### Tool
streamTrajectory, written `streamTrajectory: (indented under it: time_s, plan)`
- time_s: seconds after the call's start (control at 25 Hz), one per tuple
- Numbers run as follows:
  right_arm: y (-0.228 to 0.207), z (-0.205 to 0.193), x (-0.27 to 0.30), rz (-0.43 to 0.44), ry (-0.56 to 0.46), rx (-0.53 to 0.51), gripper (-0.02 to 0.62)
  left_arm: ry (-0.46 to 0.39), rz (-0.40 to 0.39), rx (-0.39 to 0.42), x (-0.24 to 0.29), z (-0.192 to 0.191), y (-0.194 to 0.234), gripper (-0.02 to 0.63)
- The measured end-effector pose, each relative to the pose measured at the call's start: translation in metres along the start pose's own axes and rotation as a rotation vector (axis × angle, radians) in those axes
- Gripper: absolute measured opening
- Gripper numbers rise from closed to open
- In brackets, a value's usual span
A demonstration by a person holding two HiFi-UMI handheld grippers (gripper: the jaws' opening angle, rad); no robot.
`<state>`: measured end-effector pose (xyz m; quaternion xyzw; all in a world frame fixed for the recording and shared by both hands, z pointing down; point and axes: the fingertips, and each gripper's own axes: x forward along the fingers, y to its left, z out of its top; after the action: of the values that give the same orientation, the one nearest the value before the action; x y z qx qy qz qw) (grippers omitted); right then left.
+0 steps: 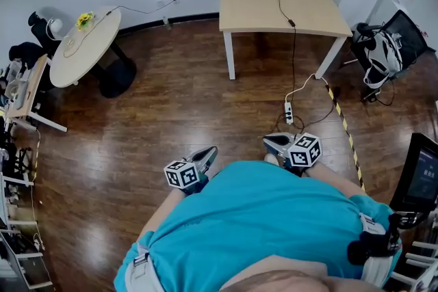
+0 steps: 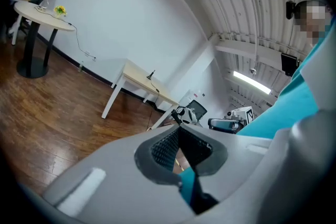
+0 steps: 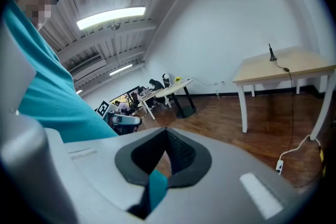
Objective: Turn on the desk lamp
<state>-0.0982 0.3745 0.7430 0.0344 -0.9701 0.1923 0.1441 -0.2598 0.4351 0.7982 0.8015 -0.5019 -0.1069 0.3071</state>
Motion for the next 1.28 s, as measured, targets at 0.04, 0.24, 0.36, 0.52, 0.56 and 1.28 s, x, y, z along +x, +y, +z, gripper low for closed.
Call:
streamTrajectory:
  time_s: [0.04,0.24,0.36,0.52,0.56,1.28]
  plan:
    - [-0.017,0.005,0.000,0.016,0.000,-0.004,0.002,-0.022,0.023,-0.008,0.011,0.007,0.007,0.002]
    - [-0.111,0.050,-0.027,0.078,0.008,-0.030,0.002,-0.113,0.095,-0.028,0.103,0.038,0.010,0.002]
    - [-0.169,0.083,-0.043,0.106,0.013,-0.041,0.002,-0.074,0.071,0.002,0.177,0.056,0.000,0.002]
    - [-0.246,0.109,-0.053,0.102,0.011,-0.002,0.002,-0.015,0.080,0.054,0.254,0.087,0.003,0.002]
    - [-0.263,0.117,-0.055,0.098,0.006,0.013,0.002,-0.018,0.083,0.063,0.269,0.101,0.005,0.002]
    - [-0.412,0.257,0.060,-0.151,-0.047,0.068,0.002,0.193,-0.190,0.011,0.418,0.258,0.171,0.002]
